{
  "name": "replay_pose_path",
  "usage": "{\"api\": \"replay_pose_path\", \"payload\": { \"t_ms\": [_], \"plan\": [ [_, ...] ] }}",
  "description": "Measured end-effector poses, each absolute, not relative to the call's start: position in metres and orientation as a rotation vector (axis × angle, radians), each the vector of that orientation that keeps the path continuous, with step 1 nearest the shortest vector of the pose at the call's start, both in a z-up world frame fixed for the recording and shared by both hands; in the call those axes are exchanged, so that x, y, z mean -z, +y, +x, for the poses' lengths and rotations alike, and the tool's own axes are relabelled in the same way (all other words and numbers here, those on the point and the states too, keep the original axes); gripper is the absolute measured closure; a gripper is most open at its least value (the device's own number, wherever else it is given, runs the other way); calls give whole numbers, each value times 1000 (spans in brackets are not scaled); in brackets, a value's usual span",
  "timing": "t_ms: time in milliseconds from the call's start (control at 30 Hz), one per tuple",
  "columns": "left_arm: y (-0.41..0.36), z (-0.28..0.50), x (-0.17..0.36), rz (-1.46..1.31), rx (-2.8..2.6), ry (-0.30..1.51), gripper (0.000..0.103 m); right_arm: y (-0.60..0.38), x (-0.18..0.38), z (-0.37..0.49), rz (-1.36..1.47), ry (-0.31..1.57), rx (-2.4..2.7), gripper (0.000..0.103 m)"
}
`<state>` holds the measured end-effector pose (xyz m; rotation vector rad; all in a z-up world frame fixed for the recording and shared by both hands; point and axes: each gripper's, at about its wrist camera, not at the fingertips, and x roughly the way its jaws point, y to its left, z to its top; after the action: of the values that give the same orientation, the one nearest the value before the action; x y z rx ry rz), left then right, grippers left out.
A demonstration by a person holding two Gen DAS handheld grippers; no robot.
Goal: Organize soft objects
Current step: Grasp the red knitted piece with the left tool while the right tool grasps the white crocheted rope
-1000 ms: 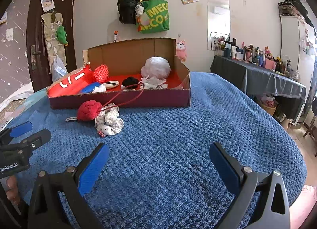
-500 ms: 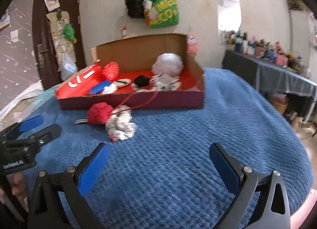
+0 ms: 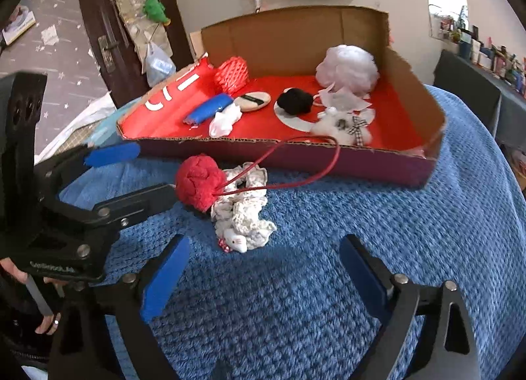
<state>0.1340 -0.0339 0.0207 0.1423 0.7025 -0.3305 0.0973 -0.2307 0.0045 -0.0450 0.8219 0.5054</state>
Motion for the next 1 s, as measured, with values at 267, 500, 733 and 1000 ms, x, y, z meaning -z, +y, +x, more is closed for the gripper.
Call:
{"api": "replay_pose_path", "payload": {
  "t_ms": [267,500,733,1000],
  "plan": [
    [-42,156,-17,148,431,762,10,-219,-2,111,-83,852,-571,21],
    [-50,167,-8,160,499,835,33,-203,2,114,-157,863,-605,38],
    [-51,172,-3,138,514,846,38,-202,2,107,-183,833,-608,71],
    [-46,150,-17,153,496,777,38,-218,-12,85,-167,765,-556,74]
  ]
}}
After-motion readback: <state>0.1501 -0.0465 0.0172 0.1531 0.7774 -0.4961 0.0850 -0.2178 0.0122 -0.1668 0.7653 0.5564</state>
